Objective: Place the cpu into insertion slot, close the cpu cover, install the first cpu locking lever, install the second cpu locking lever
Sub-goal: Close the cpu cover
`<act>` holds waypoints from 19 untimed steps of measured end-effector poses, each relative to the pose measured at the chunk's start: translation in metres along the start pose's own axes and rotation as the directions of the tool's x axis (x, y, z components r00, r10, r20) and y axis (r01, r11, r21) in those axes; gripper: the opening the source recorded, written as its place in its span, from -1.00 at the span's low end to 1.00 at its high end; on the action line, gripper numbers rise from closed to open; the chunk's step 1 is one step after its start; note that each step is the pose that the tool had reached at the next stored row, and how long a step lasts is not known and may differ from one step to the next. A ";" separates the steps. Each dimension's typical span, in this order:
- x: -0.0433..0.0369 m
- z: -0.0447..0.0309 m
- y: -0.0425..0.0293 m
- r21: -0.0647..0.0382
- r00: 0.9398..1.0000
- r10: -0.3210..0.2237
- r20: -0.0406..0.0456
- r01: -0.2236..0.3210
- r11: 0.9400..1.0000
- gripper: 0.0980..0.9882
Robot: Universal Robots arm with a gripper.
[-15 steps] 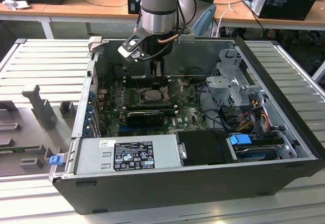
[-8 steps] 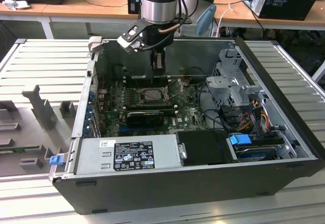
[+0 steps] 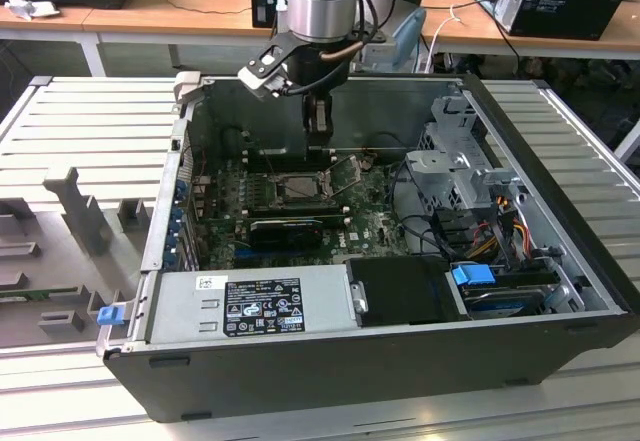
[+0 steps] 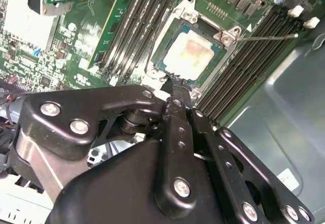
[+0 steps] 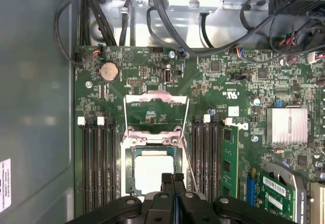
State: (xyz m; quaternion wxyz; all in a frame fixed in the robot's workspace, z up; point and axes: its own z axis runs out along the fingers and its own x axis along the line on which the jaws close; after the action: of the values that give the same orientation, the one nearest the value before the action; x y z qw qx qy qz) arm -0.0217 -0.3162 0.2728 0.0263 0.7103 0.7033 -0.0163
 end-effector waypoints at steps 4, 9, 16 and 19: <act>0.0001 0.0001 0.0113 0.000 1.000 0.000 0.000 0.000 1.000 -0.98; 0.0019 0.0022 0.0445 0.000 1.000 0.000 0.000 0.000 1.000 -0.98; 0.0025 0.0067 0.0506 -0.001 1.000 0.000 0.000 0.000 1.000 -0.98; 0.0026 0.0077 0.0506 -0.001 1.000 0.000 0.000 0.000 1.000 -0.98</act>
State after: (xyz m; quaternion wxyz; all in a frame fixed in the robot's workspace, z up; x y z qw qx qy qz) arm 0.0290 -0.3145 0.2656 0.0266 0.7101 0.7034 -0.0158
